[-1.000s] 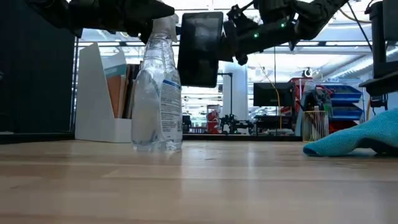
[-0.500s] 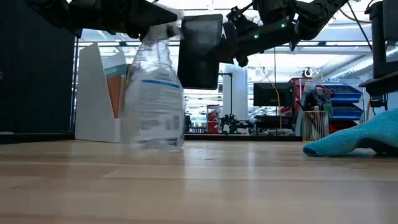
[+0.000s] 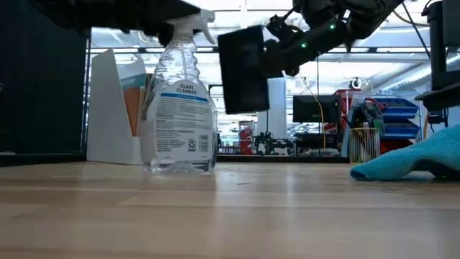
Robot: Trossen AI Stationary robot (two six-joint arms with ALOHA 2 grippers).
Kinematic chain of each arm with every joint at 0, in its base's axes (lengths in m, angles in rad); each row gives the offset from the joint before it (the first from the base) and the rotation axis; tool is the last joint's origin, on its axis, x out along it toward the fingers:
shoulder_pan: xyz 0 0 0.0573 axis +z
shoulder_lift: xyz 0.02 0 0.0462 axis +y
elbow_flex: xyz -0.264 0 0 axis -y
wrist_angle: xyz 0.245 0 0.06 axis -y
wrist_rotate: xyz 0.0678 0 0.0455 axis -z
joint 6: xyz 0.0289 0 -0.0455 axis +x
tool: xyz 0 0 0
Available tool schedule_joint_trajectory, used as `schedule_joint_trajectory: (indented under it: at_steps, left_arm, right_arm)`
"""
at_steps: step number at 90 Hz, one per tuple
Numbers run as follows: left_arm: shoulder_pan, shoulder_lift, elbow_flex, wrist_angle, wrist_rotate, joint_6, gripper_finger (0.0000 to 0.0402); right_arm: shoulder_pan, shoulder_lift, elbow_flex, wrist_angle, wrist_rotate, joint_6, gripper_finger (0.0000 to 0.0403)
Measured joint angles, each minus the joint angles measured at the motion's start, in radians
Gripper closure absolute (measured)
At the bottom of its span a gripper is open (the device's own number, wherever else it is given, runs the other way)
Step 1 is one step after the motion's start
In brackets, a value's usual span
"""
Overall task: Apply microfiber cloth
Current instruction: Wipe the blue tablet with a blue microfiber cloth
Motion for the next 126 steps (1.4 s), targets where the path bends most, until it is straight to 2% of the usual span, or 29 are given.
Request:
schedule_joint_trajectory:
  at_steps: [16, 30, 39, 49, 60, 68, 75, 87, 98, 114, 126]
  left_arm:
    - [0.000, -0.104, 0.014, 0.001, -0.056, 0.073, 0.0084]
    - [0.000, -0.169, 0.014, 0.014, -0.132, 0.107, 0.0077]
    - [-0.001, -0.185, 0.014, 0.014, -0.138, 0.102, 0.0077]
    - [-0.018, -0.188, 0.022, 0.015, -0.139, 0.093, 0.0077]
    - [-0.061, -0.188, 0.058, 0.012, -0.139, 0.073, 0.0077]
    - [-0.106, -0.171, 0.095, -0.020, -0.139, 0.073, 0.0077]
    - [-0.150, -0.148, 0.116, -0.065, -0.159, 0.073, 0.0077]
    - [-0.226, -0.090, 0.158, -0.139, -0.258, 0.073, 0.0077]
    - [-0.306, -0.007, 0.194, -0.170, -0.326, 0.072, 0.0077]
    - [-0.406, 0.136, 0.257, -0.164, -0.413, 0.049, 0.0077]
    - [-0.449, 0.253, 0.309, -0.165, -0.430, -0.026, 0.0077]
  right_arm:
    - [-0.003, -0.063, 0.000, -0.179, -0.003, 0.022, 0.0387]
    - [0.002, -0.152, 0.000, -0.337, -0.019, 0.080, 0.0387]
    - [0.014, -0.234, 0.000, -0.448, -0.085, 0.129, 0.0387]
    - [0.067, -0.304, 0.000, -0.549, -0.171, 0.182, 0.0387]
    - [0.175, -0.340, 0.000, -0.599, -0.191, 0.231, 0.0387]
    - [0.269, -0.340, 0.000, -0.600, -0.188, 0.267, 0.0387]
    - [0.348, -0.335, 0.000, -0.599, -0.136, 0.294, 0.0387]
    - [0.463, -0.332, -0.001, -0.579, -0.007, 0.346, 0.0387]
    - [0.559, -0.331, -0.001, -0.505, 0.062, 0.391, 0.0387]
    - [0.656, -0.279, -0.001, -0.334, 0.100, 0.390, 0.0387]
    - [0.688, -0.215, -0.001, -0.214, 0.099, 0.376, 0.0387]
